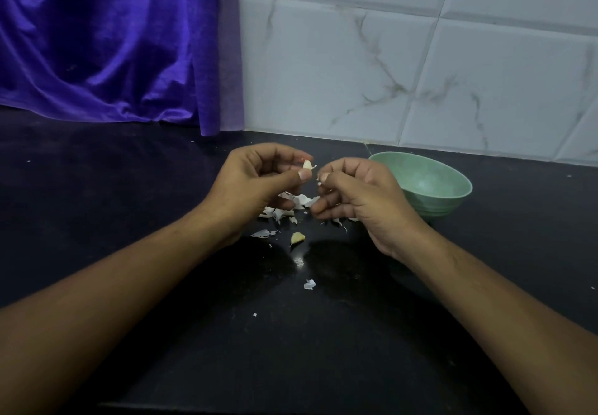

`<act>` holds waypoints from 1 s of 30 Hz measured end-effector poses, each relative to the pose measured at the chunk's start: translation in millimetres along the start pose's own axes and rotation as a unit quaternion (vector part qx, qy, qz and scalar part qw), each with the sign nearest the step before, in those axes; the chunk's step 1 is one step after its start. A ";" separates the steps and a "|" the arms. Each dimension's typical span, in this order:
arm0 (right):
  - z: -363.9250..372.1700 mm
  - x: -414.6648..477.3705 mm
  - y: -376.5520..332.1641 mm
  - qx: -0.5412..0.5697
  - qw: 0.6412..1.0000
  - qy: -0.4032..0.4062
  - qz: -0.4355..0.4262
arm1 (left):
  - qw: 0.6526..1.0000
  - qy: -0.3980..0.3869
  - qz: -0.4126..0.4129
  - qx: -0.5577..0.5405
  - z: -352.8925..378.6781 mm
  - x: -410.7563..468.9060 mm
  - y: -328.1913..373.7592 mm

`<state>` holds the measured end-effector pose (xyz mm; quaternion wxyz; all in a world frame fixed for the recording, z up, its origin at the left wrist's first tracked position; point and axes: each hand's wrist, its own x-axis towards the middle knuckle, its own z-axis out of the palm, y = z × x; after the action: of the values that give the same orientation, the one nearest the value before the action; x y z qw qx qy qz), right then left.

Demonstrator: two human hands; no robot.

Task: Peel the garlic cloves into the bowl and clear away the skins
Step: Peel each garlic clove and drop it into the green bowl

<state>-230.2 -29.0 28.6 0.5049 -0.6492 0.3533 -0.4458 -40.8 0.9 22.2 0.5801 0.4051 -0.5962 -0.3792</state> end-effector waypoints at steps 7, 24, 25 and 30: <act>-2.0 -2.7 -0.8 -0.013 0.999 0.008 -0.036 | 1.000 -0.011 0.014 0.024 -1.0 0.7 -2.6; -2.6 0.9 3.7 -0.036 0.999 -0.004 -0.032 | 0.979 -0.014 0.105 0.173 -2.0 0.5 -5.6; -3.0 1.1 3.7 -0.041 0.999 -0.006 -0.033 | 0.979 -0.017 0.108 0.170 -1.8 0.6 -5.5; -0.2 1.9 6.8 -0.064 0.998 -0.018 -0.018 | 0.994 -0.026 0.077 0.069 -2.1 2.8 -4.5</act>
<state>-229.8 -32.5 22.5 0.4600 -0.6944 0.3606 -0.4196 -38.6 -3.4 19.2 0.5622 0.3875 -0.6653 -0.3020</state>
